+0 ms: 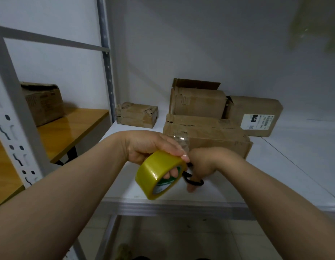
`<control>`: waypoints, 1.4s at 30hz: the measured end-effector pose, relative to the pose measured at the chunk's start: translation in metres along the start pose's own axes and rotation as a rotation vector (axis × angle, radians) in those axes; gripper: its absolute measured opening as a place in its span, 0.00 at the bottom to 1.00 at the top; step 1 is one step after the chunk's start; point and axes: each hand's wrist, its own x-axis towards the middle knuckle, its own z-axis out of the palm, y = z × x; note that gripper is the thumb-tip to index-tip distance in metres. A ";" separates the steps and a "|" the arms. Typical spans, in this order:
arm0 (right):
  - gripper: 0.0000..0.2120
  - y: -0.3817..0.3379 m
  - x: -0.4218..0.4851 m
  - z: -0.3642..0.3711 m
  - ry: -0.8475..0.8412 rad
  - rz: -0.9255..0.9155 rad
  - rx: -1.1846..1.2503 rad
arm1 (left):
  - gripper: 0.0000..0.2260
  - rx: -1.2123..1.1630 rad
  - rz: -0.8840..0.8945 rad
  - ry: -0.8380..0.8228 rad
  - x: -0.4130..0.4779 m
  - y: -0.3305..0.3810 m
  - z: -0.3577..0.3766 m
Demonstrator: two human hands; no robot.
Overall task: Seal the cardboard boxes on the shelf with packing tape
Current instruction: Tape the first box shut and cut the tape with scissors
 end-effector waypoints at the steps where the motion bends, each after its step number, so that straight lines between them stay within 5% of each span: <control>1: 0.20 -0.001 0.000 -0.006 -0.055 -0.007 -0.005 | 0.10 0.000 0.005 -0.001 -0.001 0.000 -0.001; 4: 0.20 -0.001 0.008 -0.014 -0.067 0.034 -0.092 | 0.10 -0.011 0.020 0.044 -0.005 -0.002 -0.004; 7: 0.18 0.002 0.023 -0.003 0.130 0.115 -0.131 | 0.11 -0.030 0.014 0.092 -0.011 -0.002 -0.008; 12: 0.10 0.010 0.014 0.005 0.155 0.132 0.251 | 0.13 -0.076 -0.006 0.121 -0.021 -0.004 -0.023; 16: 0.09 0.018 0.012 -0.008 0.779 0.112 0.359 | 0.11 -0.141 -0.002 0.154 -0.022 -0.006 -0.029; 18: 0.12 0.025 0.026 -0.008 0.937 0.104 0.363 | 0.11 -0.141 -0.004 0.163 -0.019 -0.006 -0.029; 21: 0.19 0.033 0.052 0.010 0.911 0.165 0.271 | 0.12 -0.133 -0.006 0.150 -0.015 -0.008 -0.030; 25: 0.19 0.034 0.067 0.039 1.099 0.074 0.107 | 0.13 -0.140 -0.017 0.165 -0.012 -0.011 -0.034; 29: 0.25 0.038 0.064 0.022 0.915 0.097 0.122 | 0.11 -0.175 -0.016 0.170 -0.014 -0.011 -0.035; 33: 0.20 0.027 0.067 0.022 1.051 0.151 0.165 | 0.11 -0.189 -0.010 0.154 -0.011 -0.006 -0.031; 37: 0.30 0.031 0.058 0.023 0.931 0.147 0.117 | 0.13 -0.161 0.011 0.142 -0.008 0.000 -0.025; 42: 0.35 0.067 0.031 0.020 0.927 0.578 0.268 | 0.13 -0.181 0.049 0.084 -0.008 0.007 -0.025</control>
